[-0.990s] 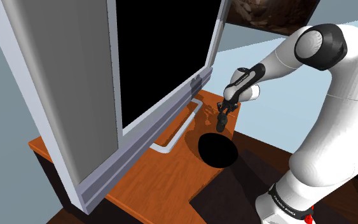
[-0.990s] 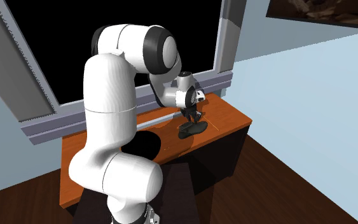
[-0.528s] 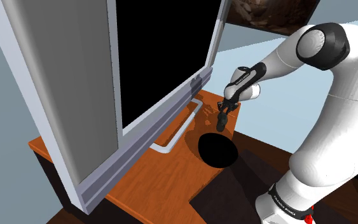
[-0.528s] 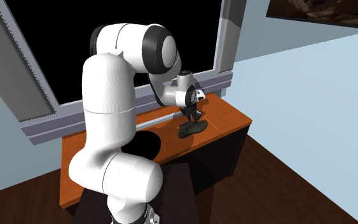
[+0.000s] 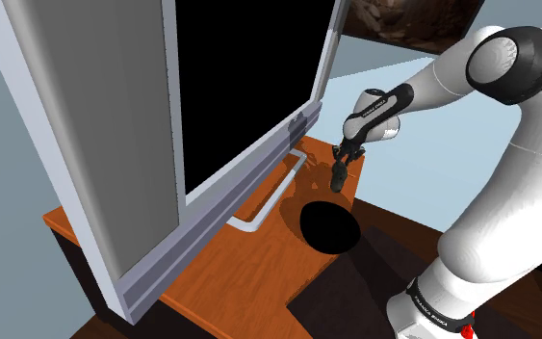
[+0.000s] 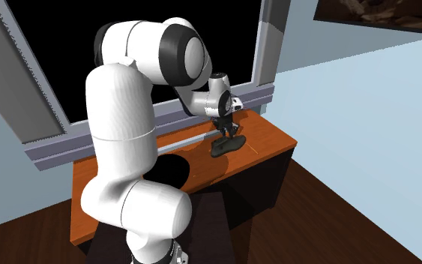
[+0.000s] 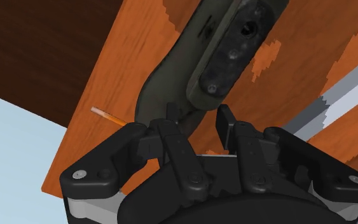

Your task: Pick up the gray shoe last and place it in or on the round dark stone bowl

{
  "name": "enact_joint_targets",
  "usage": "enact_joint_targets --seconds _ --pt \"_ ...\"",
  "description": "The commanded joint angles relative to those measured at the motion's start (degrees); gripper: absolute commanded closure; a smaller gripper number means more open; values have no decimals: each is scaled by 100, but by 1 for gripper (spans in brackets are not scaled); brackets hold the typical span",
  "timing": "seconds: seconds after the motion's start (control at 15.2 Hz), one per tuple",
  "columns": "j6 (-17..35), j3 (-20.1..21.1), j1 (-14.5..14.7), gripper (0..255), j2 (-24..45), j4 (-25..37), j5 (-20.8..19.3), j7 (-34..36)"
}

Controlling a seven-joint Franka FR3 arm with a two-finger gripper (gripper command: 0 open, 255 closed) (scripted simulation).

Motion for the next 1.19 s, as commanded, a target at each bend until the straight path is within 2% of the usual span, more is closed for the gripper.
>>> enact_joint_targets --seconds 0.0,1.12 --pt "-130 -1 9 255 -118 15 -8 -1" --pt "-1396 12 45 255 -1000 407 -15 -100"
